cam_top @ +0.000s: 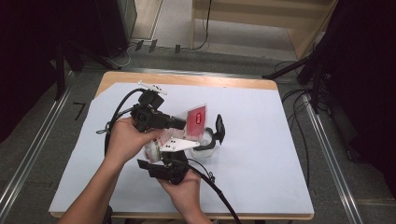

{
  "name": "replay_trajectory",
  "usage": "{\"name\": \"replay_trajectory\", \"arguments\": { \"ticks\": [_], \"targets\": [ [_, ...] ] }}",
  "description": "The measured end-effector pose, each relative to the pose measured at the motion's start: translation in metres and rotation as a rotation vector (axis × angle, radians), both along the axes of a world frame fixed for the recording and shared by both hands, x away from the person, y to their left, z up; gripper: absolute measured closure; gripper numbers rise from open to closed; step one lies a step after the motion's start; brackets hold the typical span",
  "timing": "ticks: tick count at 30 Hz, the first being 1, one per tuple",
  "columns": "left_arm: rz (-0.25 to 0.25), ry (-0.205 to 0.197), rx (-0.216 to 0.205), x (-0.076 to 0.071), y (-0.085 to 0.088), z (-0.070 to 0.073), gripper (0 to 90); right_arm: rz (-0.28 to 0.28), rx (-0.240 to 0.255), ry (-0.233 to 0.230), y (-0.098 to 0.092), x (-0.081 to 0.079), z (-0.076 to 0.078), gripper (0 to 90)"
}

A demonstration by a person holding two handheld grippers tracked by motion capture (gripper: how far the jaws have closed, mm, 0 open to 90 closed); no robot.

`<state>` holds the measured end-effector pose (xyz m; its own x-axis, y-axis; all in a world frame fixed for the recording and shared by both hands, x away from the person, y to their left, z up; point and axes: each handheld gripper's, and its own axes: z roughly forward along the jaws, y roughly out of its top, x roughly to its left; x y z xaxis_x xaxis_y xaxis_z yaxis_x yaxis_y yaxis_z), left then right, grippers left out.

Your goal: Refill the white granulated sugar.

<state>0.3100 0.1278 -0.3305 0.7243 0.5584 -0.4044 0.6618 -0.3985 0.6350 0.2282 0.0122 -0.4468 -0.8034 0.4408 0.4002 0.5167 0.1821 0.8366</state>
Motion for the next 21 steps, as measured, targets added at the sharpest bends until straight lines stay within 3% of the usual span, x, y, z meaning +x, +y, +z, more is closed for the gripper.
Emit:
{"name": "replay_trajectory", "arguments": {
  "ticks": [14, 21],
  "targets": [
    [0.02, -0.003, 0.024, 0.0004, 0.0028, 0.0022, 81.8, 0.015, 0.013, 0.001, 0.0043, 0.0017, -0.0001, 61.5],
    [0.037, -0.002, 0.007, 0.0003, 0.0056, 0.004, 81.9, 0.026, 0.013, -0.001, 0.0068, 0.0027, 0.0019, 61.2]
  ]
}}
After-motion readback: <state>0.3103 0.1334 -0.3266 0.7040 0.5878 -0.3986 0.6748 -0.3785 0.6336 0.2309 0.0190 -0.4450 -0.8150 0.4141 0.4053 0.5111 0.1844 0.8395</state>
